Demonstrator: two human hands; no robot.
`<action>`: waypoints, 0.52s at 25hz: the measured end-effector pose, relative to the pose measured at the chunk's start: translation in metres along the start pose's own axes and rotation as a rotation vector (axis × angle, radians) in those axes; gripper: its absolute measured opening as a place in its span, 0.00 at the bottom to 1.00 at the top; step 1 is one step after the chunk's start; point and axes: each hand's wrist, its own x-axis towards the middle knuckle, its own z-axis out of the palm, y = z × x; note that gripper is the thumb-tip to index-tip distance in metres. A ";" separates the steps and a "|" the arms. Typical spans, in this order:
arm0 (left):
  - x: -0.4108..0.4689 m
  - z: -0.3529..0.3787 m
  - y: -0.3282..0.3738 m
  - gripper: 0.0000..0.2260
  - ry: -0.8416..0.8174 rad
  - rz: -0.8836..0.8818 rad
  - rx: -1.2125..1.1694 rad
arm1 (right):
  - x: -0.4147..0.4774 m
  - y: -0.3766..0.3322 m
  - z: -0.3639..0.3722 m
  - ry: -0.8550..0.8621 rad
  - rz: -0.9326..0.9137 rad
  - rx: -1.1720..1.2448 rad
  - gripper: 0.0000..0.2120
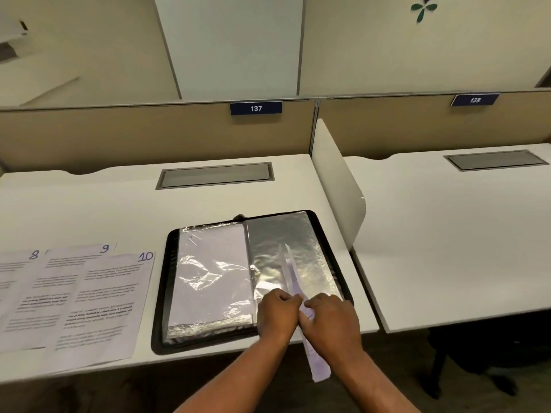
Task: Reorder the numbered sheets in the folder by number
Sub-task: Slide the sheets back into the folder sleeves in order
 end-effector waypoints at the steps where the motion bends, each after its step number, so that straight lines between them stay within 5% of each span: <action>1: -0.005 0.008 0.001 0.10 0.011 -0.013 -0.006 | -0.002 0.007 0.000 0.013 -0.017 0.007 0.13; 5: -0.023 0.030 0.000 0.08 0.046 -0.050 0.012 | -0.015 0.023 -0.002 -0.044 -0.040 0.009 0.05; 13: -0.041 0.035 -0.016 0.13 -0.008 0.022 0.003 | -0.045 0.032 -0.011 -0.185 0.057 -0.027 0.12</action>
